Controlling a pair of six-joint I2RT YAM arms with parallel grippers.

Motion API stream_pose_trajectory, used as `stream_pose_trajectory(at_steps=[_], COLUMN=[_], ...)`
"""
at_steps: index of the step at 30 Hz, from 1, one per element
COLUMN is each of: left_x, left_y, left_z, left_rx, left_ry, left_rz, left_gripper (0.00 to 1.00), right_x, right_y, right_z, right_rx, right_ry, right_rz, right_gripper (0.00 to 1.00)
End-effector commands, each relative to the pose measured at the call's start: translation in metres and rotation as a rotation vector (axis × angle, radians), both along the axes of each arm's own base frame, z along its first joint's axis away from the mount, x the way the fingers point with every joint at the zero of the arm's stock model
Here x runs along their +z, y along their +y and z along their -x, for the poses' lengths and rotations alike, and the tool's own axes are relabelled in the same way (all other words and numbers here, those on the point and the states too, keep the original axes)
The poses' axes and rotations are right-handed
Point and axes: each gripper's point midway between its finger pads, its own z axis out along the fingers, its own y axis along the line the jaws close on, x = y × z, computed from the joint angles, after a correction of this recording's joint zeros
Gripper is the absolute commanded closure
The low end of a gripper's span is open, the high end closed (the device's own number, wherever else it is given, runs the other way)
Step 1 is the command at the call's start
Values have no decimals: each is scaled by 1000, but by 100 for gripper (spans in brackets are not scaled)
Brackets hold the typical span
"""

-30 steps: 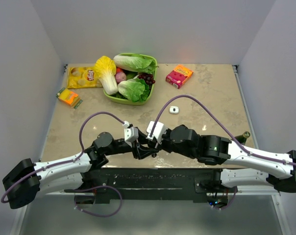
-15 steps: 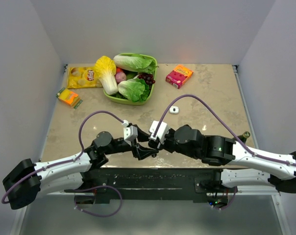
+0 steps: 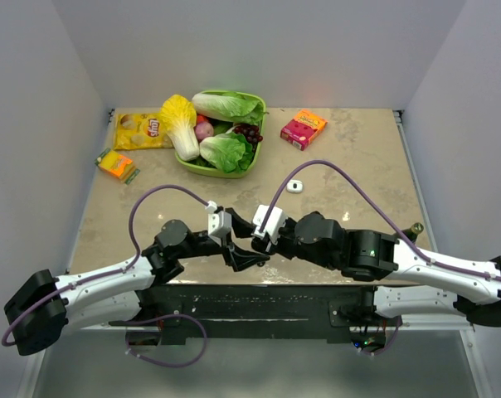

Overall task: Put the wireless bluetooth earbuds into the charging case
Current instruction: Open the charging case.

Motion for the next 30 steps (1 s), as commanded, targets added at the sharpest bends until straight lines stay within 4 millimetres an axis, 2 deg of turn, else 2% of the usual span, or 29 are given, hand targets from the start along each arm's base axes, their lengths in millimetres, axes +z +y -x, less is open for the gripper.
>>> stream_pose_trajectory(at_steps=[1,6,14,24,30], left_x=[30,20,31,30,26], left_y=[-2,-4,-7,-8,-10], left_z=[7,9,5,1,-4], left_rx=[-51,-68,-59,-39,-19], left_ry=[-35,-13,-17,30,43], left_rz=[72,45,72,85,76], left_gripper=[31,30,35,36,43], right_x=[26,28,26,32,34], right_y=[4,4,6,-2,-3], right_z=[-3,-3,-4,-9,-7], right_rx=[-17,-17,-18,-53,-53], right_ry=[-26,-28,-28,-61,-81], right_rz=[-70,-76,-69,-73,-67], right_gripper=[100,100,100,100,100])
